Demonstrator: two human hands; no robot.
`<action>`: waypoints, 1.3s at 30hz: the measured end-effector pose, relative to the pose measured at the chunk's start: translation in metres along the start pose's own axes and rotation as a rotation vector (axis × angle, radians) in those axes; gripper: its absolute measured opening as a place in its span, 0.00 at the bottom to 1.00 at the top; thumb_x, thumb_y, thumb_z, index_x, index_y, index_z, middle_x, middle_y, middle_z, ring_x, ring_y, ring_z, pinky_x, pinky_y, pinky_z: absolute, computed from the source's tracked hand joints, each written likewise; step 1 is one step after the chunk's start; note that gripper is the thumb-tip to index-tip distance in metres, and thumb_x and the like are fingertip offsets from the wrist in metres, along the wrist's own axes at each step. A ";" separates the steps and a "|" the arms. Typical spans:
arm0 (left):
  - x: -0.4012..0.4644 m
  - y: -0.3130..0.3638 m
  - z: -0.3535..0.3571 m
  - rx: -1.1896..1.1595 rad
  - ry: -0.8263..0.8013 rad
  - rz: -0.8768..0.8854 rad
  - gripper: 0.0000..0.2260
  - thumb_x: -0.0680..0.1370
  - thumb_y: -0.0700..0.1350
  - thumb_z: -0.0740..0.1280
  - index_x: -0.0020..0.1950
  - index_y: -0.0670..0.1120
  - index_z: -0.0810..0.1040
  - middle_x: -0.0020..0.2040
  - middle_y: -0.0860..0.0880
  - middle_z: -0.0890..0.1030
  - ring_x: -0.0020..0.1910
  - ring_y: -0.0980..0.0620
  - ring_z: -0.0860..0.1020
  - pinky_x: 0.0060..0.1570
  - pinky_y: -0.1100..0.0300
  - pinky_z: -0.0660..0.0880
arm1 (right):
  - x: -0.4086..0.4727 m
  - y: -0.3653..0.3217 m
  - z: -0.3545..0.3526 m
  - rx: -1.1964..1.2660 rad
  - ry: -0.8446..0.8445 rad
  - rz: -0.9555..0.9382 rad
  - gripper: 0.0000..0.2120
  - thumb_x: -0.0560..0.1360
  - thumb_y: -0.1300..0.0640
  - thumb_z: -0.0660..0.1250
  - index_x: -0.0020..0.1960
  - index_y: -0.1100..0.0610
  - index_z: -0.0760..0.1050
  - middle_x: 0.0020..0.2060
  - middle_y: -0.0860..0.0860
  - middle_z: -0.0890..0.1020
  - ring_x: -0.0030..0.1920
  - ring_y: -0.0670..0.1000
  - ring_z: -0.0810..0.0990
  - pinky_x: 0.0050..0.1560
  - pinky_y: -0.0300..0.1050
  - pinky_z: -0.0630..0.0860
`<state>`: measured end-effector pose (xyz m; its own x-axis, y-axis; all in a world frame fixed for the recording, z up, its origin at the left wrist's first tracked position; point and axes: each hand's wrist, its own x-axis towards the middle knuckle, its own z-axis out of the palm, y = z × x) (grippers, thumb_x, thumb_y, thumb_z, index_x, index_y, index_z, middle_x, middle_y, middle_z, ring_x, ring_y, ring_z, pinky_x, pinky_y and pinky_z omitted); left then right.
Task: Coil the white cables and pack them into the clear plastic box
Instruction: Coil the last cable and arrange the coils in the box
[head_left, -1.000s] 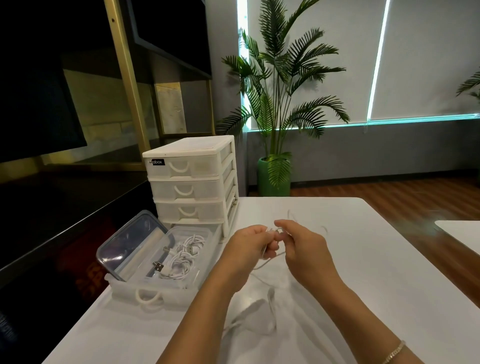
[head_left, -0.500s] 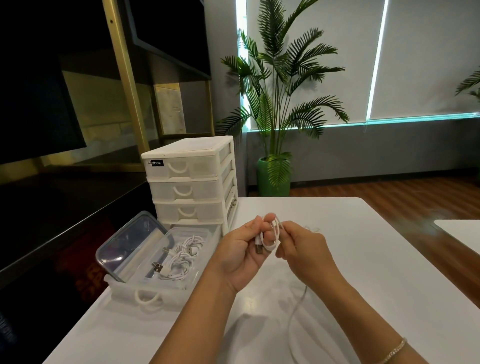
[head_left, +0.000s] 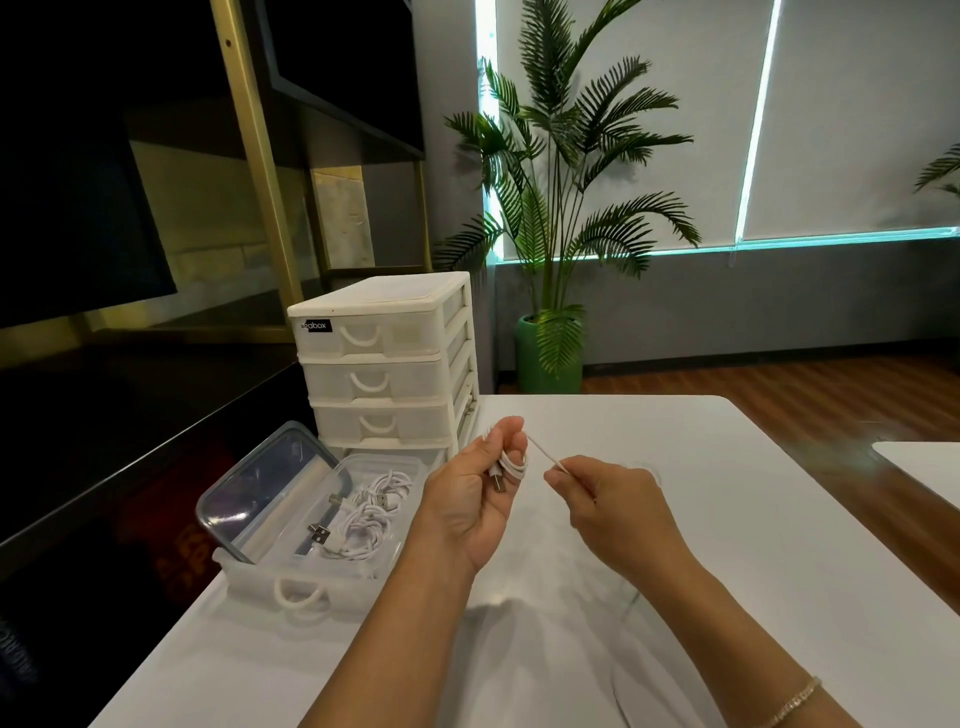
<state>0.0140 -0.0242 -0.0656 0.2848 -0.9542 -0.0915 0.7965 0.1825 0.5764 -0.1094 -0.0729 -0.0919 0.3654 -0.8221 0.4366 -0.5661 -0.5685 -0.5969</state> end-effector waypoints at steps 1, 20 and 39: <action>0.000 0.000 -0.001 0.022 0.004 0.009 0.08 0.78 0.33 0.60 0.53 0.33 0.76 0.44 0.41 0.83 0.34 0.52 0.83 0.32 0.64 0.79 | -0.001 -0.001 0.000 -0.015 -0.022 -0.002 0.14 0.78 0.49 0.59 0.43 0.57 0.78 0.31 0.50 0.79 0.35 0.52 0.78 0.40 0.44 0.74; -0.002 -0.006 -0.001 0.567 -0.043 0.141 0.14 0.76 0.30 0.63 0.61 0.38 0.74 0.48 0.48 0.83 0.46 0.53 0.82 0.48 0.66 0.77 | -0.005 -0.011 -0.003 0.108 -0.042 -0.104 0.17 0.79 0.53 0.58 0.67 0.52 0.71 0.40 0.51 0.81 0.39 0.47 0.77 0.43 0.36 0.74; -0.004 -0.014 0.002 0.882 -0.028 0.265 0.13 0.82 0.46 0.54 0.57 0.44 0.77 0.46 0.55 0.80 0.49 0.52 0.80 0.50 0.66 0.75 | -0.004 -0.007 0.005 -0.020 -0.041 -0.137 0.13 0.76 0.54 0.64 0.41 0.61 0.81 0.32 0.56 0.81 0.32 0.53 0.75 0.37 0.40 0.70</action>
<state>0.0005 -0.0230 -0.0712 0.3777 -0.9145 0.1453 0.0089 0.1605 0.9870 -0.1033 -0.0653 -0.0924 0.4697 -0.7378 0.4848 -0.5237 -0.6750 -0.5197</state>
